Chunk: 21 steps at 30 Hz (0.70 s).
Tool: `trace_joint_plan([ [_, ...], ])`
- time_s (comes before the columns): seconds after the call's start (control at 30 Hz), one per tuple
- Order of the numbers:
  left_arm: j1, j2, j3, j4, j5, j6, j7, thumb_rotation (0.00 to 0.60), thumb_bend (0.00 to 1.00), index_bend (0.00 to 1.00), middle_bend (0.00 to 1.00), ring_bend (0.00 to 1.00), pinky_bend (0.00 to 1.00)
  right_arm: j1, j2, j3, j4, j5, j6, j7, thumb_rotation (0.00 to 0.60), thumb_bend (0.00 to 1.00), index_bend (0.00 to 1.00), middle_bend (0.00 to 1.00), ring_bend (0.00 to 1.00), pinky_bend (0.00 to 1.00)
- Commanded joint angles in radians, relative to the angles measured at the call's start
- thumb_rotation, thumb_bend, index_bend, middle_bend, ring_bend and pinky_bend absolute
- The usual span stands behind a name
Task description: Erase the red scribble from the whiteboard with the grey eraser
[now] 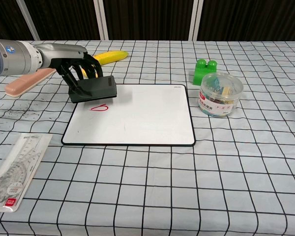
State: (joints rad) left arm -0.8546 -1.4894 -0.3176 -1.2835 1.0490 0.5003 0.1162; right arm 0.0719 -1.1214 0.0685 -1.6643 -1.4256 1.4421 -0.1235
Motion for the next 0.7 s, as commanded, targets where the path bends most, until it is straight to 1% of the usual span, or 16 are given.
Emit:
trace_joint_plan([
  [0.03, -0.008, -0.029, 0.010, 0.039, 0.018, 0.017, -0.025, 0.600, 0.30, 0.33, 0.42, 0.21, 0.26, 0.000, 0.000, 0.000, 0.001, -0.001, 0.000, -0.001, 0.600, 0.03, 0.14, 0.11, 0.21, 0.21],
  [0.43, -0.034, -0.085, 0.043, 0.118, 0.084, 0.025, -0.082, 0.600, 0.30, 0.34, 0.43, 0.21, 0.26, -0.001, 0.003, -0.001, -0.002, 0.005, -0.003, 0.000, 0.600, 0.03, 0.14, 0.11, 0.21, 0.21],
  [0.7, -0.041, -0.106, 0.069, 0.145, 0.108, 0.040, -0.098, 0.600, 0.30, 0.34, 0.43, 0.21, 0.26, -0.001, 0.004, 0.000, -0.001, 0.003, -0.003, 0.002, 0.600, 0.03, 0.14, 0.11, 0.21, 0.21],
])
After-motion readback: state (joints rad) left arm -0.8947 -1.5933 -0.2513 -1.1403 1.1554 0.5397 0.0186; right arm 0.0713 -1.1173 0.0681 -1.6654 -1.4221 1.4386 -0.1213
